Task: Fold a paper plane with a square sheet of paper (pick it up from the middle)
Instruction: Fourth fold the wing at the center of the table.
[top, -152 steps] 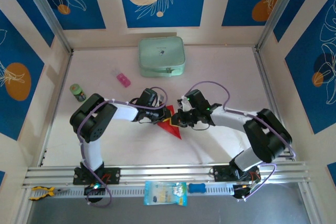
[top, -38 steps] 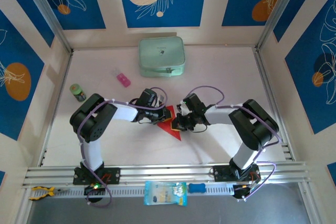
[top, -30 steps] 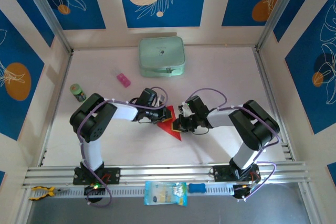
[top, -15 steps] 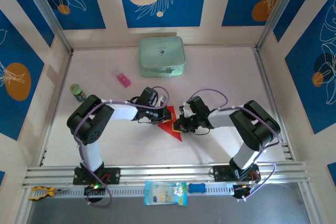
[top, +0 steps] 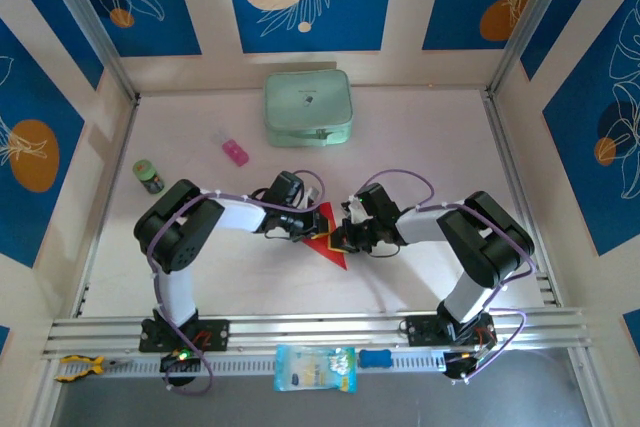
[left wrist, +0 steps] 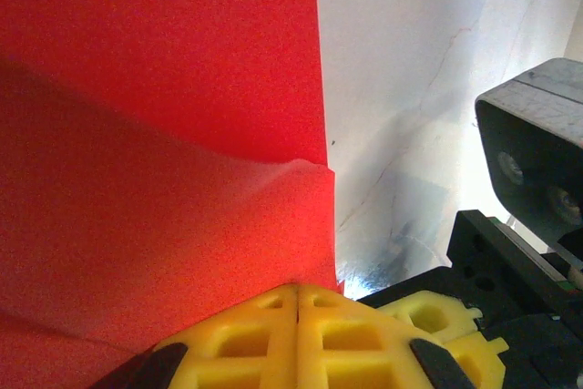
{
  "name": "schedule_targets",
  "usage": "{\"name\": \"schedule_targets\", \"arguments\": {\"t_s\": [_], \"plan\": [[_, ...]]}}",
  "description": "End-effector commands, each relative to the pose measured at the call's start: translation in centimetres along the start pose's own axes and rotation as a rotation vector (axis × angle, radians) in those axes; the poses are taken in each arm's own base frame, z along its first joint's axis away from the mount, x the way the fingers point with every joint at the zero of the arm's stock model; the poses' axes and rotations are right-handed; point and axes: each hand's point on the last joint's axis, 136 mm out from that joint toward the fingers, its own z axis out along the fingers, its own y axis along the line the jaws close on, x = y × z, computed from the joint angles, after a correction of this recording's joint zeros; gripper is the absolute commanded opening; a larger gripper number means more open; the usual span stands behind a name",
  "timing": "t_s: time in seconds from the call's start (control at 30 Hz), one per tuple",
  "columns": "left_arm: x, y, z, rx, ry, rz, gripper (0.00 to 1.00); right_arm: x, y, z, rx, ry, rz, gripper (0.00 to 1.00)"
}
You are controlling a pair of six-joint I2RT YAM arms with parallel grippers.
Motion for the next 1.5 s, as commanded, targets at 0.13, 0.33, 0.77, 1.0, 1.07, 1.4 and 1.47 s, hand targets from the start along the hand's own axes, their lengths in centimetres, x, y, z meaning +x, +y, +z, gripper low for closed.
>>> {"name": "schedule_targets", "arguments": {"t_s": [0.13, 0.33, 0.77, 1.0, 1.07, 1.4, 1.47], "plan": [[-2.4, 4.1, -0.5, -0.150, -0.040, -0.062, 0.02, 4.1, -5.5, -0.1, 0.180, 0.095, 0.127, 0.00], [-4.1, 4.4, -1.2, -0.151, -0.063, -0.071, 0.03, 4.3, -5.8, -0.2, 0.181, 0.100, 0.130, 0.00], [-7.5, 6.3, -3.3, -0.189, -0.108, -0.088, 0.03, 4.4, -6.1, -0.5, 0.178, 0.096, 0.136, 0.00], [-9.6, 7.3, -4.7, -0.227, -0.128, -0.100, 0.03, 4.5, -6.0, -0.5, 0.173, 0.102, 0.132, 0.00], [-9.7, 7.7, -4.9, -0.241, -0.124, -0.105, 0.03, 4.4, -5.9, -0.5, 0.170, 0.102, 0.131, 0.00], [-10.5, 6.2, -6.8, -0.266, -0.156, -0.061, 0.04, 4.3, -5.6, -0.5, 0.163, 0.100, 0.124, 0.00], [-10.8, 4.9, -7.7, -0.233, -0.191, -0.046, 0.04, 4.3, -5.7, -0.5, 0.166, 0.098, 0.128, 0.00]]}}
